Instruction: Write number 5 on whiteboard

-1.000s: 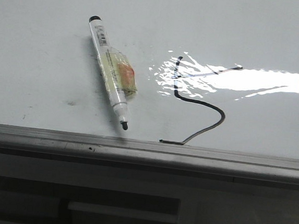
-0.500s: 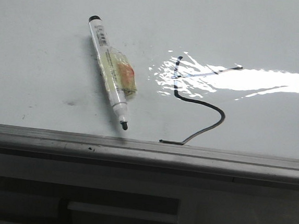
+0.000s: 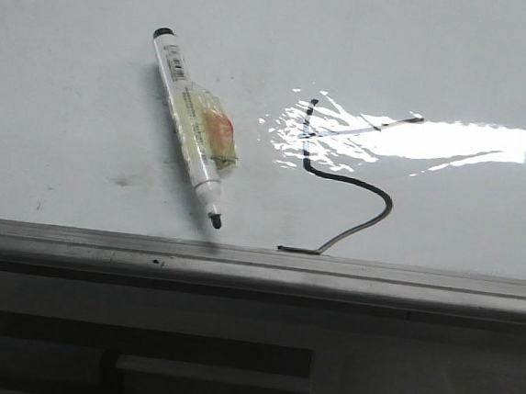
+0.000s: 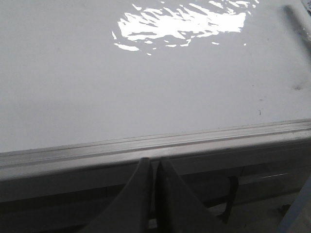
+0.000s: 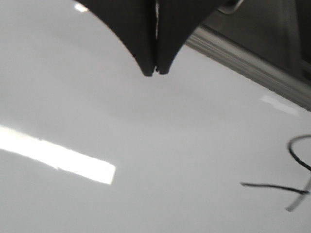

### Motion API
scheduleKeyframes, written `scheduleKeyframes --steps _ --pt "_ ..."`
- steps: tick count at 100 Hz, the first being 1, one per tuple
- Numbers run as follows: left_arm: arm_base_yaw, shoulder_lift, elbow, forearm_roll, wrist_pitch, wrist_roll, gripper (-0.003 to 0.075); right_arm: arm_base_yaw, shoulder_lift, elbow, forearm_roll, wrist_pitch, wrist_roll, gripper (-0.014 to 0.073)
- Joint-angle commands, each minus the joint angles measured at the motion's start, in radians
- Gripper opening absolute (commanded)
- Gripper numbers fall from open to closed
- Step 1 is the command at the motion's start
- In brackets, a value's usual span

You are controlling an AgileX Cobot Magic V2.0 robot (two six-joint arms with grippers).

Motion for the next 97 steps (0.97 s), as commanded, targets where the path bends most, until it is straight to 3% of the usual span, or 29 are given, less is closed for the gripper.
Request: scheduleKeyframes --steps 1,14,18,33,97 --pt "0.003 -0.026 0.025 -0.001 -0.064 -0.007 -0.002 -0.071 -0.005 0.039 -0.014 -0.116 0.033 -0.0064" --pt "0.003 -0.026 0.025 -0.001 -0.064 -0.007 -0.002 -0.1 -0.005 0.125 -0.103 -0.144 0.166 -0.0064" --pt "0.003 -0.026 0.025 -0.001 -0.064 -0.007 -0.002 -0.1 -0.012 0.122 -0.143 -0.088 0.192 -0.0064" --pt "0.003 -0.026 0.025 -0.001 -0.064 -0.007 -0.002 -0.1 -0.012 0.122 -0.195 -0.054 0.192 -0.0064" --pt "0.003 -0.026 0.025 -0.001 -0.064 -0.007 -0.002 -0.1 -0.012 0.122 -0.195 -0.054 0.192 -0.0064"
